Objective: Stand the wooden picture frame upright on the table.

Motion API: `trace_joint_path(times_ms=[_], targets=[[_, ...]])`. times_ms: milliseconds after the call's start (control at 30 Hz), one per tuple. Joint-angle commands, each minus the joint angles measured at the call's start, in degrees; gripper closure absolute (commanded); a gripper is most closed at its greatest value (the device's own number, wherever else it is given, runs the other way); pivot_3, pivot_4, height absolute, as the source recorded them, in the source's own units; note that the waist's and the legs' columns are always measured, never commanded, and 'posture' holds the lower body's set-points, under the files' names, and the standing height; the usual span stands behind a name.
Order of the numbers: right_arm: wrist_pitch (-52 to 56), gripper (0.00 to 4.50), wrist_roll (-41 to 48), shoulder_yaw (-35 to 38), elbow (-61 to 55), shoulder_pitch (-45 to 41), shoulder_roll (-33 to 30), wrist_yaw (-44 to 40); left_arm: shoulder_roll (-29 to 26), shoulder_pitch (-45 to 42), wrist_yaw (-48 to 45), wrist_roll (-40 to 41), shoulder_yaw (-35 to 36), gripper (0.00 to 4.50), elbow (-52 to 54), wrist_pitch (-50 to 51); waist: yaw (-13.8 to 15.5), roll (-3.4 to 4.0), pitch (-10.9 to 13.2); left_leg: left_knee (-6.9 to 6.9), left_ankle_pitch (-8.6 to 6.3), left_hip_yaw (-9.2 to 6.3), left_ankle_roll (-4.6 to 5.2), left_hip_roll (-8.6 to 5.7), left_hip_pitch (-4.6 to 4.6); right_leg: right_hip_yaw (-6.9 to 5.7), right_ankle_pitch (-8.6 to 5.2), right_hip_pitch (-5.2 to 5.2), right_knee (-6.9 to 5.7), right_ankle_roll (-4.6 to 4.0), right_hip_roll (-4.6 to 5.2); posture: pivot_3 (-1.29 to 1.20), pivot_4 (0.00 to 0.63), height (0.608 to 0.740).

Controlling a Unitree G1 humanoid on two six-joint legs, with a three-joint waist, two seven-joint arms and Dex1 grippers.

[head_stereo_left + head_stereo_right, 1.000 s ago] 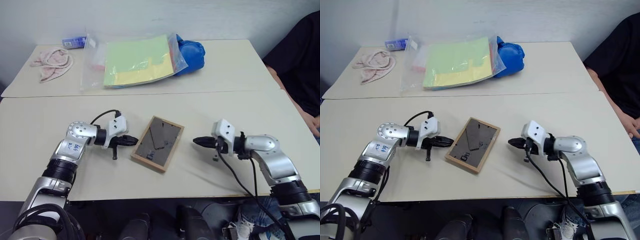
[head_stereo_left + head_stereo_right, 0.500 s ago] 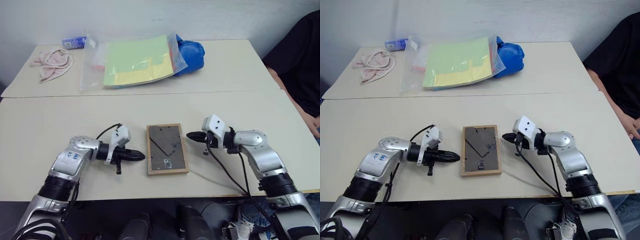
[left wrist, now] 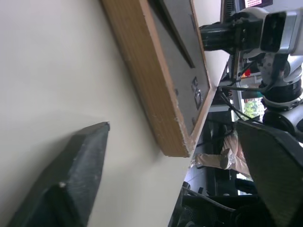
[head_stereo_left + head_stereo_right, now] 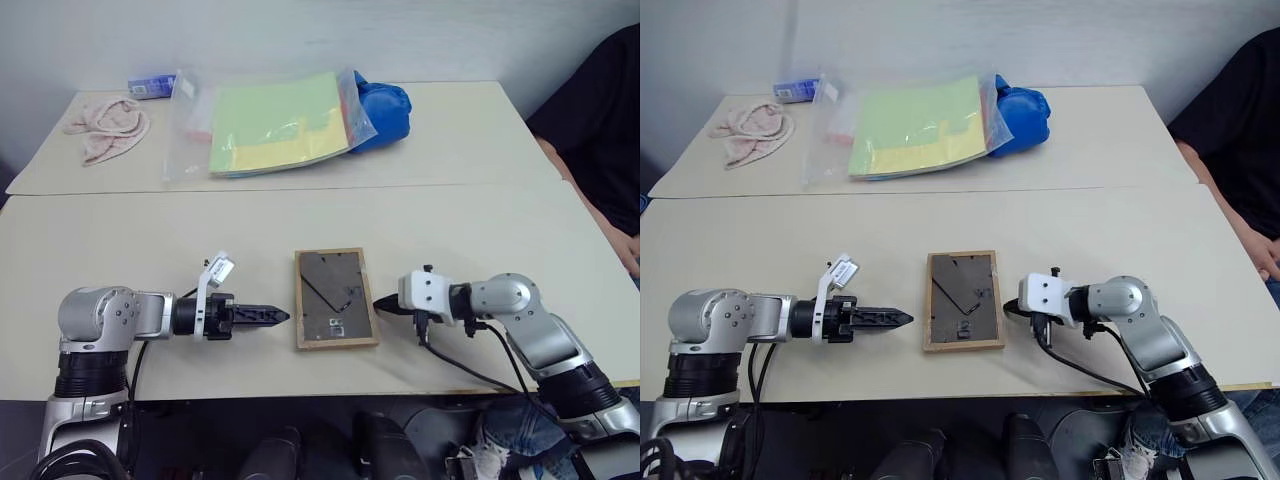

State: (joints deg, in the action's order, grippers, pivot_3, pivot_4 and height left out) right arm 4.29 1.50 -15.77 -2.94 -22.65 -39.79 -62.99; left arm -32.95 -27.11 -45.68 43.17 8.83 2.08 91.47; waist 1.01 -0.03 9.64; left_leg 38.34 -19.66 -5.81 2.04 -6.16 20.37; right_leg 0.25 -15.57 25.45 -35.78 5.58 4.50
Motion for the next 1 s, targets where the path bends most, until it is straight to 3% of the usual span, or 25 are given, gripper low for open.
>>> trace_joint_path(times_ms=[33,367,467,667,800,900,1000], targets=[[0.65,4.50,-0.44,-1.27,-2.88,-0.68,1.39,0.41,2.82,-0.08,7.20,1.58,-4.88,0.02,-0.94,1.03,0.57,0.04,-0.08,0.01,0.00,0.00,0.00,-0.01,-0.01,0.01,0.00,-0.01,0.00,0.00,0.00,0.00,0.150,0.740],[2.22,4.50,-1.51,-1.96,-2.26,-2.00,3.91,1.15,11.71,-5.40,14.26,2.15,-4.50,0.02,-4.03,1.03,2.06,0.19,-0.26,0.42,-0.05,-0.11,0.09,-0.11,-0.01,-0.01,0.00,-0.18,-0.01,0.00,0.03,0.00,0.150,0.740],[2.36,4.50,-1.62,-1.55,-2.33,-1.53,3.70,1.36,12.54,-7.65,13.83,3.16,-2.07,0.61,-5.23,1.03,2.14,0.18,-0.26,0.48,-0.07,-0.13,0.12,-0.13,0.00,-0.01,0.00,-0.22,0.02,0.01,0.03,0.00,0.150,0.740],[2.53,4.50,-1.15,0.27,-2.69,-0.21,2.65,2.15,9.89,-8.41,11.70,5.84,-0.73,2.35,-5.62,1.03,0.83,0.15,-0.24,0.45,-0.14,-0.12,0.01,-0.04,0.08,0.00,0.00,-0.02,-0.10,0.01,-0.06,0.00,0.150,0.740],[8.26,4.50,3.99,5.04,-4.28,-0.11,1.39,1.43,8.12,-9.10,9.10,7.33,-0.05,3.21,-3.93,0.97,0.31,0.15,-0.23,0.46,-0.15,-0.13,0.00,-0.01,0.10,0.00,0.00,-0.01,-0.09,0.01,-0.07,0.00,0.150,0.740],[20.46,3.94,14.17,10.64,-8.04,-1.17,0.71,-0.15,7.11,-9.91,7.70,8.11,0.15,3.23,-2.78,0.13,0.26,0.16,-0.22,0.43,-0.16,-0.12,-0.02,0.02,0.11,0.00,0.00,0.02,-0.07,0.00,-0.09,0.00,0.150,0.740],[38.22,2.98,28.73,16.08,-12.58,-6.22,1.44,-0.20,4.95,-10.57,5.19,8.12,-1.81,3.23,-0.16,-2.55,0.16,0.17,-0.17,0.44,-0.17,-0.13,-0.04,0.05,0.15,0.00,-0.01,0.04,-0.05,-0.02,-0.11,0.00,0.150,0.740]])
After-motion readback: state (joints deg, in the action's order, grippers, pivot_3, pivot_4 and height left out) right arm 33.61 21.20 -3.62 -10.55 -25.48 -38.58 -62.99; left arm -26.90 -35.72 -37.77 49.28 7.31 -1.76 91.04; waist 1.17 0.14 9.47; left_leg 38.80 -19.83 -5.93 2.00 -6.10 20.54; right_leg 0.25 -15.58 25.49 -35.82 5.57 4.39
